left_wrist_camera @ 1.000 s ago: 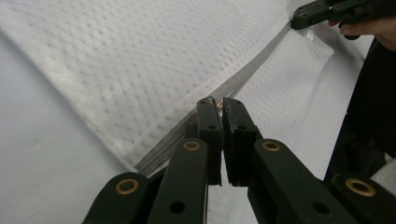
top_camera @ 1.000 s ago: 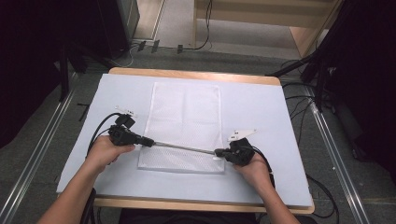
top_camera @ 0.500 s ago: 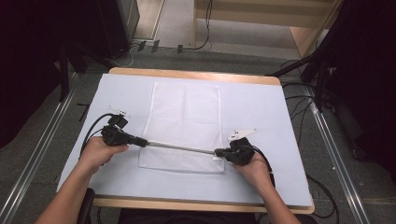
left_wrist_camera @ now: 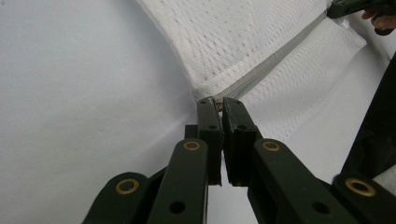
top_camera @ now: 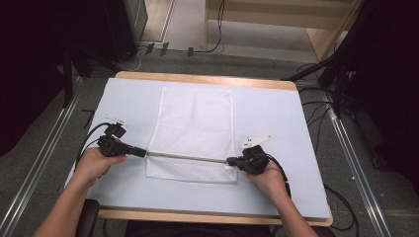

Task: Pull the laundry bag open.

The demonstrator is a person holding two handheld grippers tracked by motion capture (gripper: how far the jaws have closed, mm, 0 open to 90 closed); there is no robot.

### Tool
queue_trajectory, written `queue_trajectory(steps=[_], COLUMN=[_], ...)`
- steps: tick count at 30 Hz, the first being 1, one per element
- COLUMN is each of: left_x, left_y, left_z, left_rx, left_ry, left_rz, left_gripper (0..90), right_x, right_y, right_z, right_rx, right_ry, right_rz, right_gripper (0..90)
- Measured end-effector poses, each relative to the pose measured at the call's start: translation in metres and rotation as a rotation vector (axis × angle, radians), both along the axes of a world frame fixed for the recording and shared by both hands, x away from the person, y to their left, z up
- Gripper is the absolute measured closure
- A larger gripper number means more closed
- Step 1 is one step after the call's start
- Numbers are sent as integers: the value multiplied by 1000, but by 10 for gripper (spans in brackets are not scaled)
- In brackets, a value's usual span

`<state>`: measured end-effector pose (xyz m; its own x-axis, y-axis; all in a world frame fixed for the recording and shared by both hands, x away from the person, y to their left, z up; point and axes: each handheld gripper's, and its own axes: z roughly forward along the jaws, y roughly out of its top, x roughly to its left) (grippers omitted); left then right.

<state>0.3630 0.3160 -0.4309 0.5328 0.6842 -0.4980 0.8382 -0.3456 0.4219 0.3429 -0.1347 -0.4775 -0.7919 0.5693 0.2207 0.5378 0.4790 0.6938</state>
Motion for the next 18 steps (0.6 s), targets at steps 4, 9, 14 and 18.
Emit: queue_trajectory(steps=[4,9,14,18], left_x=[0,-1,-3,-4], left_y=[0,-1,-4,-4], left_z=[-2,-5,-6,-6], left_rx=[-9,-4,7,14], left_ry=[-12,-7,-7,-35], left_rz=[2,-3,-11,-17], left_gripper=[877,870,869,859], right_x=[1,2,3,4], right_y=[0,0,0,0], right_z=[0,1,2,2], right_rx=[2,8,-5,2], right_ry=[9,24,20,31], right_rz=[2,2,10,6], right_gripper=[900,900,900,900])
